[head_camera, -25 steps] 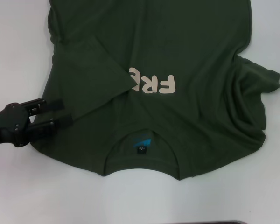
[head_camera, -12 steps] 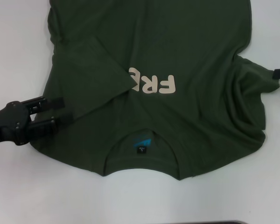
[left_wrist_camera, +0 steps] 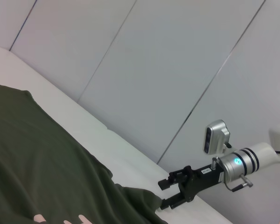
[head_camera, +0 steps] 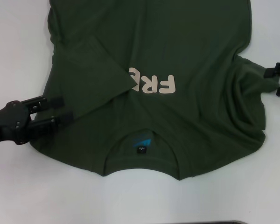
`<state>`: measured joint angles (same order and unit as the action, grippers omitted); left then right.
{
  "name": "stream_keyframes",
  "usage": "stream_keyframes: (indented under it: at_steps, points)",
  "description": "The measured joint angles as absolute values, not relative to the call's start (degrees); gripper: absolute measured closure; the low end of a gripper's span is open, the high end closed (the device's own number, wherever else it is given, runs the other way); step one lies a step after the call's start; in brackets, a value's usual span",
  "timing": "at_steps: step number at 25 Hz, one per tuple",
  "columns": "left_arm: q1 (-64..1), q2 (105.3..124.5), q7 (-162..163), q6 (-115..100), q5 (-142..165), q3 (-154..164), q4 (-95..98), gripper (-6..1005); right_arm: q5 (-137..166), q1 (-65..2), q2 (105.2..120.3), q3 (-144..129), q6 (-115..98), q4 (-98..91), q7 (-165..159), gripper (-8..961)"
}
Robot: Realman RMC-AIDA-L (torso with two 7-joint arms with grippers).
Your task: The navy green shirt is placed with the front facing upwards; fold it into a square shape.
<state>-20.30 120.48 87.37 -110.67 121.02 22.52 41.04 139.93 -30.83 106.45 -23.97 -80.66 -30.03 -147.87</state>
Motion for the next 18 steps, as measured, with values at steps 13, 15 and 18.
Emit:
stream_keyframes:
  at_steps: [13, 15, 18]
  points:
    - [-20.58, 120.66, 87.36, -110.65, 121.02, 21.88, 41.04, 283, 139.58, -31.37, 106.80, -24.21, -78.12, -29.25, -147.92, 117]
    - [-20.72, 120.66, 87.36, -110.65, 121.02, 21.88, 41.04, 283, 139.55, -31.55, 106.87, -24.13, -77.79, -28.98, -147.89, 117]
    - [-20.82, 120.67, 87.37, -110.65, 121.02, 21.88, 41.04, 283, 139.49, -31.78, 107.20, -23.98, -77.05, -28.86, -147.73, 121]
